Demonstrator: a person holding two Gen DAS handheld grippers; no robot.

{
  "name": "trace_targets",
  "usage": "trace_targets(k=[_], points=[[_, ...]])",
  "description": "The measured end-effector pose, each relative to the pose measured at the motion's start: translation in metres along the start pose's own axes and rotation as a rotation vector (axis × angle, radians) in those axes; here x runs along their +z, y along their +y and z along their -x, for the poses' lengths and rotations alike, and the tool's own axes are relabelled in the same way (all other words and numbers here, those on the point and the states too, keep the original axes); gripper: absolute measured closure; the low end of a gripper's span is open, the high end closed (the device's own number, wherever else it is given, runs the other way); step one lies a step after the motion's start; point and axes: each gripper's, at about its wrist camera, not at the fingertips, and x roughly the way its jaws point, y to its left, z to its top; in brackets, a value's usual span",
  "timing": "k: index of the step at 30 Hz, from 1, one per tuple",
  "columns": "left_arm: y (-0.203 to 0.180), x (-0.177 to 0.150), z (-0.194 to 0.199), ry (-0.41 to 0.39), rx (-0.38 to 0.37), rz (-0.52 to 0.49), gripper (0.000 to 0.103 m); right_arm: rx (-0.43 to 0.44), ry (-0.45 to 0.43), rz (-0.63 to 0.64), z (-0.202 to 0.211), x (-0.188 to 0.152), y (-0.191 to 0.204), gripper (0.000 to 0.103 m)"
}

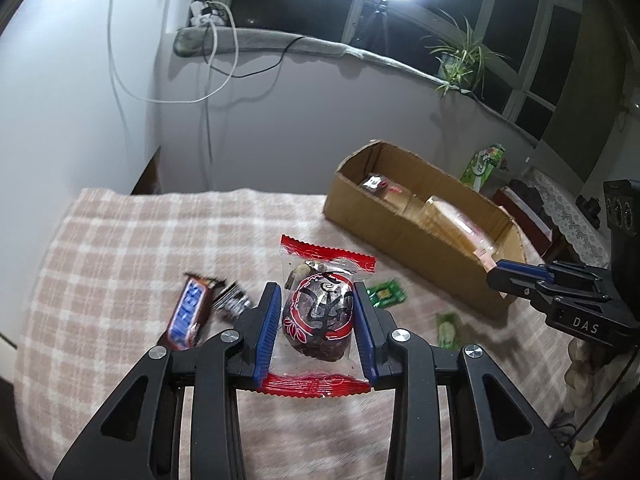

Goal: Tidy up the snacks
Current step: 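Carry the candy bag with the left tool into the box while the right tool carries the pink packet there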

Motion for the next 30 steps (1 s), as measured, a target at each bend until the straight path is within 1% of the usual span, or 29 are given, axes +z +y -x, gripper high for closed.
trace_targets(k=[7,16,30], points=[[-0.025,0.017,-0.013,-0.006,-0.016,-0.029,0.069,-0.018,-0.025,-0.023,0.006,0.015,-0.029,0.082],[-0.052,0.035,-0.034,-0.002,-0.039,-0.055,0.069,-0.042,-0.029,-0.034,-0.004,0.036,-0.063,0.082],[-0.085,0.065,-0.077,0.017,-0.052,-0.088,0.069,-0.067,-0.013,-0.069,-0.022,0.04,-0.108,0.082]])
